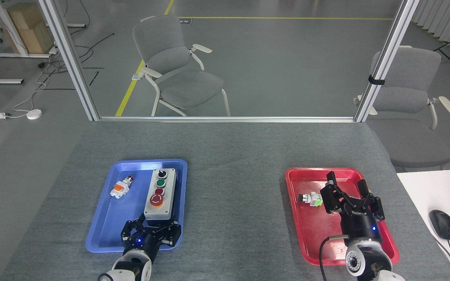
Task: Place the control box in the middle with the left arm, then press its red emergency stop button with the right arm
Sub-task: 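Close the left gripper on the near end of the control box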
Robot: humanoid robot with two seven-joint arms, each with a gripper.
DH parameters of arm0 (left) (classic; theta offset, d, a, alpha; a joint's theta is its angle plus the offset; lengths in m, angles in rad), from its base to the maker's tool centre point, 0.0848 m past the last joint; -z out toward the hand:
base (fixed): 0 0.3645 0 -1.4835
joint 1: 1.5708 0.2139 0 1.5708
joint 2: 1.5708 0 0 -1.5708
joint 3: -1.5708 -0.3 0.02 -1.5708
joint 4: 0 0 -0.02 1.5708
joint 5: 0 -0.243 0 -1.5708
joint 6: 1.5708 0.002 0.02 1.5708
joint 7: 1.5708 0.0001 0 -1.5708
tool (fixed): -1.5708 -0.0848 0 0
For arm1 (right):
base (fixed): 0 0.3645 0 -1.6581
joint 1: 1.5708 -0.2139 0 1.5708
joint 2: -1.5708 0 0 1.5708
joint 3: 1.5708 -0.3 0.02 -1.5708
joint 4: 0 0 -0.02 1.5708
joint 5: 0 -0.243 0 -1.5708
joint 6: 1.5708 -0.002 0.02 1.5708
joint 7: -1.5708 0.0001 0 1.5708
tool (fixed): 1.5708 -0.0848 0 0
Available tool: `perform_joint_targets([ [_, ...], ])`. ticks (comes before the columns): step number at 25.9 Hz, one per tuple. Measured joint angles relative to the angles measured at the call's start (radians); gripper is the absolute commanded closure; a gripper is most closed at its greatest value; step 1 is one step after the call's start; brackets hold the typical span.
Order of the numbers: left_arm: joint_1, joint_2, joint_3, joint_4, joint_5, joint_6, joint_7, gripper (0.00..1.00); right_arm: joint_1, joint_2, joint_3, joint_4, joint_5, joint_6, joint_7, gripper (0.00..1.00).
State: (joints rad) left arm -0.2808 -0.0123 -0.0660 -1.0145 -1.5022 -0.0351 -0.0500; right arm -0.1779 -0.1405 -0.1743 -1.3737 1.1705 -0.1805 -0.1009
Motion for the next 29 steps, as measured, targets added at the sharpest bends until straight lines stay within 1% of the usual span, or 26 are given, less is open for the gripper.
perform_joint_targets([
  [11, -0.148, 0.001, 0.000, 0.193, 0.020, 0.017, 0.001, 0.02, 0.000, -0.002, -0.006, 0.000, -0.008, 0.021, 0.003, 0.00],
  [12, -0.158, 0.001, 0.000, 0.206, 0.025, 0.018, 0.001, 0.02, 0.001, -0.002, -0.007, 0.000, -0.008, 0.021, 0.003, 0.00],
  [13, -0.165, 0.002, 0.000, 0.218, 0.030, 0.018, 0.001, 0.05, 0.002, -0.002, -0.007, 0.000, -0.009, 0.021, 0.003, 0.00],
  [17, -0.195, 0.008, 0.000, 0.255, 0.046, 0.019, 0.003, 0.30, 0.002, -0.002, -0.008, -0.001, -0.009, 0.016, 0.006, 0.00],
  [19, -0.203, 0.011, 0.000, 0.263, 0.049, 0.020, 0.003, 0.50, 0.002, -0.002, -0.008, -0.001, -0.009, 0.014, 0.007, 0.00],
  [21, -0.205, 0.015, 0.000, 0.267, 0.051, 0.019, 0.005, 0.65, 0.002, -0.002, -0.008, -0.001, -0.009, 0.012, 0.007, 0.00],
  [23, -0.207, 0.018, 0.000, 0.267, 0.053, 0.020, 0.005, 0.89, 0.002, -0.002, -0.008, -0.001, -0.009, 0.011, 0.004, 0.00],
  [24, -0.207, 0.019, 0.000, 0.266, 0.054, 0.020, 0.005, 0.98, 0.002, -0.002, -0.008, -0.001, -0.009, 0.011, 0.002, 0.00],
  [25, -0.207, 0.020, 0.000, 0.264, 0.055, 0.015, 0.005, 1.00, 0.002, -0.001, -0.008, -0.001, -0.009, 0.010, 0.002, 0.00],
  [29, -0.203, 0.029, 0.002, 0.227, 0.076, 0.003, 0.005, 1.00, 0.002, 0.001, -0.007, -0.001, -0.009, 0.009, 0.002, 0.00],
])
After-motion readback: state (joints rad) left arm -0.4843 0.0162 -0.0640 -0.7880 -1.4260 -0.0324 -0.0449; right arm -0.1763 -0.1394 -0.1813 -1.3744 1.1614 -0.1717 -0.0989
